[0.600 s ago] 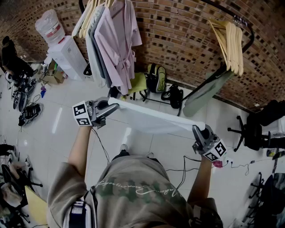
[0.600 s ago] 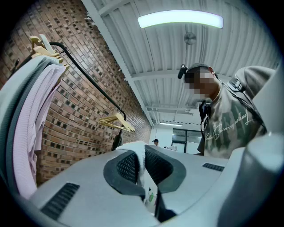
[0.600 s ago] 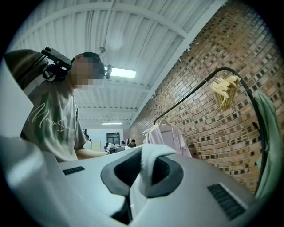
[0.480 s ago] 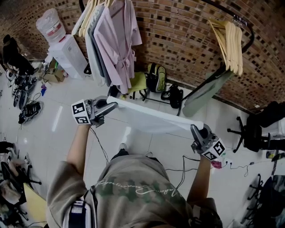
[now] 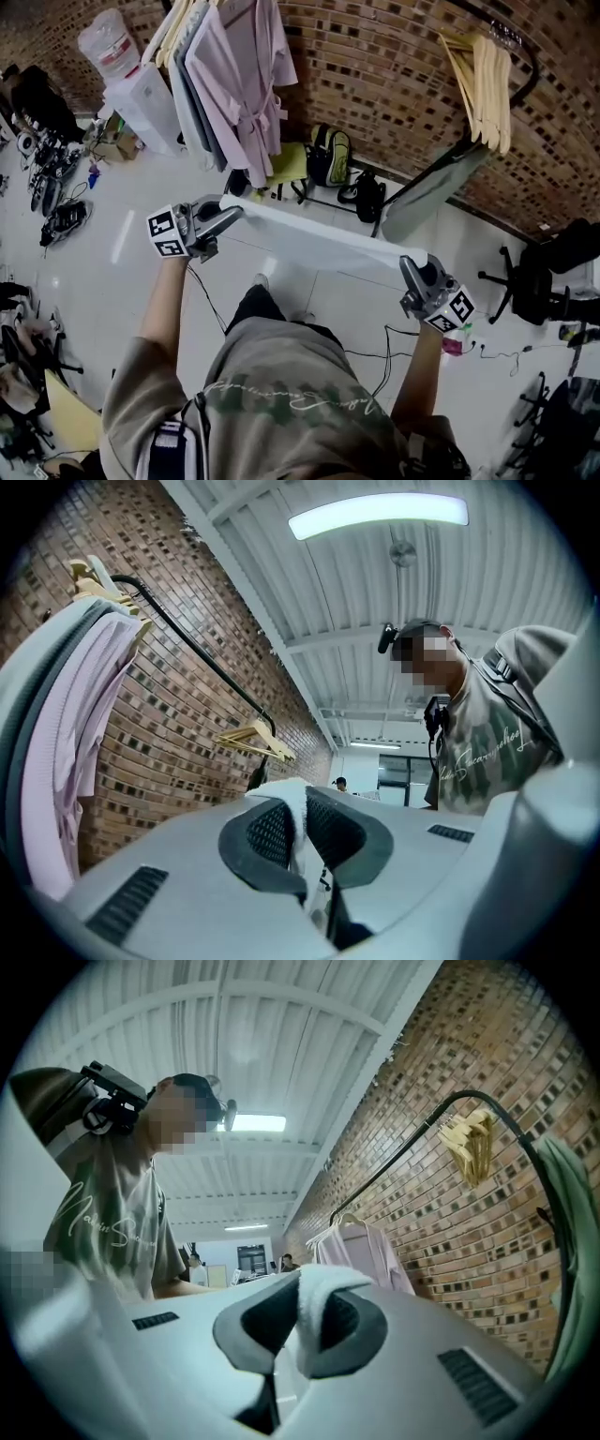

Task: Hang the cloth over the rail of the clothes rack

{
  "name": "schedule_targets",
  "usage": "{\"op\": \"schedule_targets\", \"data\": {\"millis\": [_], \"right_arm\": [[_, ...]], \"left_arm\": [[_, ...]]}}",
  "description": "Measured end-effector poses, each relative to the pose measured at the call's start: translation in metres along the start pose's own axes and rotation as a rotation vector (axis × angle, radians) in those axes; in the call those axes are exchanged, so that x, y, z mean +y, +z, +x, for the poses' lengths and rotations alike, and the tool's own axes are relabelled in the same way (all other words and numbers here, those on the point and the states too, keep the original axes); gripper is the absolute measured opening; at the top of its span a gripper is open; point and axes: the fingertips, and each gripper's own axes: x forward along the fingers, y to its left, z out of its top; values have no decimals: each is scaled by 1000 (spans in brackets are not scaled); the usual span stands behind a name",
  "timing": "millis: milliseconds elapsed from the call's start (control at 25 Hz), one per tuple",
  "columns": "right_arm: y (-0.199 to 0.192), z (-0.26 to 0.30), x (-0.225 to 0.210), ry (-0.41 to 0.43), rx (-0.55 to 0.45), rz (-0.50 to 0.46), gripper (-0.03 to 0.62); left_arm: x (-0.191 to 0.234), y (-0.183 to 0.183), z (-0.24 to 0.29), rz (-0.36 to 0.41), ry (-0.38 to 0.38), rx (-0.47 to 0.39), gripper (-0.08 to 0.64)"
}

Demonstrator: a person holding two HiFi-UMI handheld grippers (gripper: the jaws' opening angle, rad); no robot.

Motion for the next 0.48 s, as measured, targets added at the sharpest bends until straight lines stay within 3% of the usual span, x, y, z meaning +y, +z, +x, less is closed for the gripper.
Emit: {"op": "schedule_targets", "data": {"millis": [120, 360, 480], "right_arm": [[-2, -2, -13, -23, -7, -9, 20], [6, 12, -53, -64, -23, -30, 20], [18, 29, -73, -90, -46, -44, 20]], "left_arm": [[13, -7, 10, -21, -7, -14, 17], [55, 1, 31, -10, -48, 37, 17], [75, 25, 38, -46, -100, -26, 17]]}}
